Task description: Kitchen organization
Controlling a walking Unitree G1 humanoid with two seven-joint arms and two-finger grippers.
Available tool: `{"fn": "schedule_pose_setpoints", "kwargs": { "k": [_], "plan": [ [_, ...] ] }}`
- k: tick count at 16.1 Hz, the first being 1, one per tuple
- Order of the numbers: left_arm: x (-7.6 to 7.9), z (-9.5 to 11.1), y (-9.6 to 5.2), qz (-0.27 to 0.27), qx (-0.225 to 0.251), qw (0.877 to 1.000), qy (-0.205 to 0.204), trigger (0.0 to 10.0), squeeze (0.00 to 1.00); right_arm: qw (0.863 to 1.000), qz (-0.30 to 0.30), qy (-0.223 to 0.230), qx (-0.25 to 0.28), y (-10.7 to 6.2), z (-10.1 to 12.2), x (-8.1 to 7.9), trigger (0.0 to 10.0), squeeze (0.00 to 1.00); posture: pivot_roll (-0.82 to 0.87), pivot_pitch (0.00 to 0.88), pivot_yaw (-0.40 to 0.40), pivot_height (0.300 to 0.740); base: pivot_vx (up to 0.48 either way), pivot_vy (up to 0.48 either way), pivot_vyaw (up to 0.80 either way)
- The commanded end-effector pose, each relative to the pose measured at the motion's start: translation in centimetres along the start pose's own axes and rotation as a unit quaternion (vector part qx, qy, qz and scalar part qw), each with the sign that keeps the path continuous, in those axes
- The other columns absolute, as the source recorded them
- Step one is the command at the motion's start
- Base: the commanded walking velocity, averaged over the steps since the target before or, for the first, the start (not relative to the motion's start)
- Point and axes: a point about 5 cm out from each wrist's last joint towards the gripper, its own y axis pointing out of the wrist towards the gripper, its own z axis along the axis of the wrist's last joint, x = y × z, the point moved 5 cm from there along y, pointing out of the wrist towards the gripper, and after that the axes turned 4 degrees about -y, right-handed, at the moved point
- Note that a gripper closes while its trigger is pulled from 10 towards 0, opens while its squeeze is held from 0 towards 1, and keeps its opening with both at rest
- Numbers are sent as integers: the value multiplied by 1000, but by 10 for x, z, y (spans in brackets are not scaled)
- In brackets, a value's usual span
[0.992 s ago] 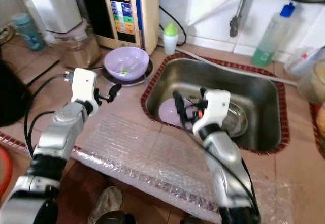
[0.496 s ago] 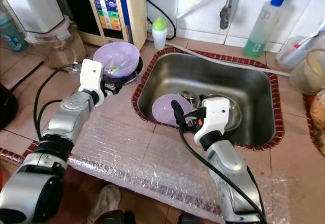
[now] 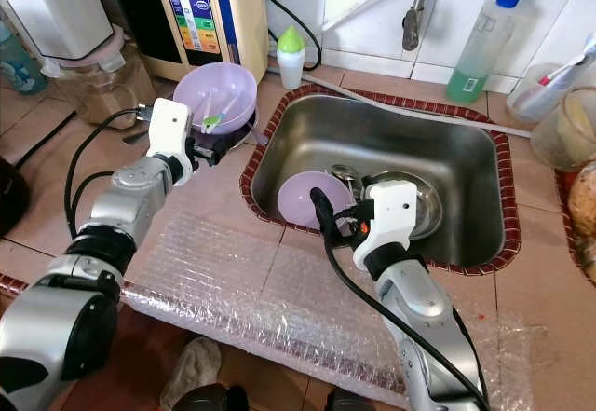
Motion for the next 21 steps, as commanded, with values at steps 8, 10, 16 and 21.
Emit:
{"fn": "schedule_pose_setpoints", "kwargs": {
  "k": [8, 10, 16, 21],
  "plan": [
    [-14, 0, -6, 4, -23, 1000, -13, 10000, 0, 1000, 2, -9, 2, 9, 3, 0, 10000, 0, -124, 100, 65, 740, 0, 0, 0],
    [-15, -2, -9, 4, -30, 999, -18, 10000, 0, 1000, 2, -10, 4, 11, 3, 1, 10000, 0, -116, 95, 64, 740, 0, 0, 0],
    [-16, -2, -33, -11, -59, 998, -32, 10000, 0, 1000, 3, -12, 10, 19, 4, 3, 10000, 0, -84, 83, 69, 740, 0, 0, 0],
    [-12, -10, -53, -33, -92, 995, -29, 10000, 0, 1000, 4, -12, 14, 24, 5, 2, 10000, 0, -62, 71, 76, 740, 0, 0, 0]
  ]
}}
